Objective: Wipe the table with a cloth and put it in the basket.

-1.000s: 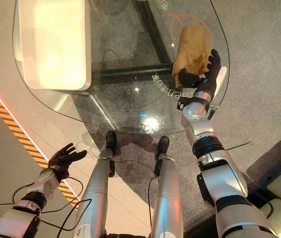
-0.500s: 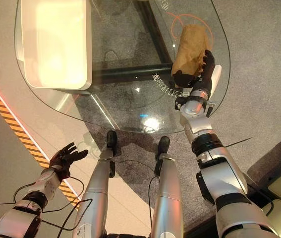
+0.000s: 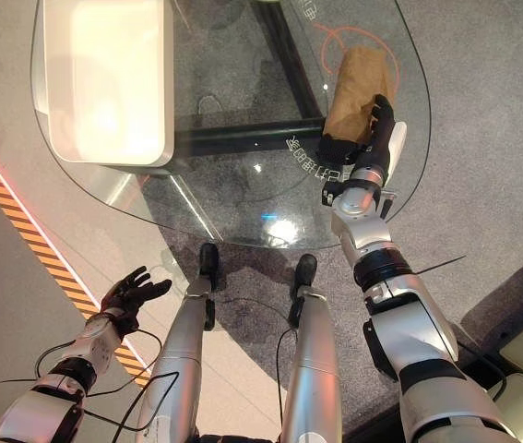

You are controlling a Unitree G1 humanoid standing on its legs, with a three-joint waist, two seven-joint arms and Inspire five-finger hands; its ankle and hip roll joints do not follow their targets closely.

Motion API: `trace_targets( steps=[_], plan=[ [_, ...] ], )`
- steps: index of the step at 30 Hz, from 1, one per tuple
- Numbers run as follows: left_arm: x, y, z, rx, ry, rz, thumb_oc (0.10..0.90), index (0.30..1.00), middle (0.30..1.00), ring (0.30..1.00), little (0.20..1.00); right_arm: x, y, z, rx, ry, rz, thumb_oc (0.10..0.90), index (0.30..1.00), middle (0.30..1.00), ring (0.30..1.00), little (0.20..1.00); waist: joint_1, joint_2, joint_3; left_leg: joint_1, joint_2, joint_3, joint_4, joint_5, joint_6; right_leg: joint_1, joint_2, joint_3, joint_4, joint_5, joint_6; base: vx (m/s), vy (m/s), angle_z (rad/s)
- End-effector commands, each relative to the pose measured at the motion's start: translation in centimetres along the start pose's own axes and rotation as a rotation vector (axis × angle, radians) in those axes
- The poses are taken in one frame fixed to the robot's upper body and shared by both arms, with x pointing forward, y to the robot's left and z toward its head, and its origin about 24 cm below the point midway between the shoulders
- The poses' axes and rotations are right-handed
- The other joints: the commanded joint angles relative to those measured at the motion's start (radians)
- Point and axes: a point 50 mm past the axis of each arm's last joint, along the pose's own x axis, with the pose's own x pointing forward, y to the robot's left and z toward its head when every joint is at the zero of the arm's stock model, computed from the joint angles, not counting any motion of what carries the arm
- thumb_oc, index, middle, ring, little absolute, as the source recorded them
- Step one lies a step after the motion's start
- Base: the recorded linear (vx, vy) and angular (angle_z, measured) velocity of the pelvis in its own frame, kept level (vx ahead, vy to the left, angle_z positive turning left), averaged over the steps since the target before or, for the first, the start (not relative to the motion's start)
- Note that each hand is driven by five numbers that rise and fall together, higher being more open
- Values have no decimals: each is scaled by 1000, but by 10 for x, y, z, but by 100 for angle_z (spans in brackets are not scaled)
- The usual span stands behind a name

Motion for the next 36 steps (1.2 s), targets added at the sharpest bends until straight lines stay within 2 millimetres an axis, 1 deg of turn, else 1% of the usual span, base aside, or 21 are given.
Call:
trace_targets(
  steps=[1,3,4,5,7,12,22,26,34,35,36],
  plan=[
    [-7,9,-20,-7,26,48,800,900,900,900,900,4,-3,40,9,-170,17,800,900,900,900,900,-13,48,-24,-1,-88,79,57,-61,100,34,68,-35,-80,29,-36,0,0,0],
    [-6,9,-19,-5,28,47,800,900,900,900,900,6,-4,34,-57,-143,11,800,900,900,900,900,-11,48,-24,-3,-88,79,57,-59,101,33,67,-37,-80,30,-36,0,0,0],
    [-6,9,-19,-5,29,47,800,900,900,900,900,6,-4,34,-60,-141,10,800,900,900,900,900,-11,49,-24,-3,-88,79,57,-59,101,33,67,-37,-80,30,-36,0,0,0],
    [-6,9,-19,-2,30,43,800,900,900,900,900,8,-6,28,-96,-108,6,800,900,900,900,900,-9,50,-24,-2,-88,80,56,-58,101,34,66,-39,-81,31,-36,0,0,0],
    [-6,9,-19,2,30,41,800,900,900,900,900,10,-9,24,-136,-82,1,800,900,900,900,900,-6,52,-24,-3,-88,79,55,-57,101,34,63,-41,-82,31,-37,0,0,0],
    [-5,8,-17,6,33,34,800,900,900,900,900,17,-15,19,-172,-36,3,800,900,900,900,900,1,60,-24,-4,-90,76,52,-54,102,31,60,-45,-81,33,-36,0,0,0],
    [-4,7,-15,15,37,25,800,900,900,900,900,24,-17,24,-237,-23,5,800,900,900,900,900,16,70,-24,-6,-95,72,42,-43,104,25,55,-52,-82,41,-31,0,0,0],
    [-4,5,-14,16,34,14,800,900,900,900,900,29,-20,26,-327,-26,6,800,900,900,900,900,25,78,-24,-6,-99,69,34,-37,106,21,53,-54,-85,47,-28,0,0,0],
    [-3,3,-11,16,31,9,800,900,900,900,900,31,-19,27,-483,-55,17,800,900,900,900,900,35,88,-24,-7,-107,64,28,-32,111,19,50,-56,-93,54,-24,0,0,0],
    [-3,4,-10,17,31,8,800,900,900,900,900,31,-19,27,-503,-56,24,737,846,846,846,837,36,88,-24,-8,-107,65,27,-32,111,19,48,-58,-94,55,-23,0,0,0],
    [-3,4,-9,17,30,6,800,900,900,900,900,31,-19,27,-512,-55,26,586,716,716,716,686,37,89,-24,-9,-108,65,27,-31,111,17,47,-58,-95,56,-23,0,0,0]
  ],
)
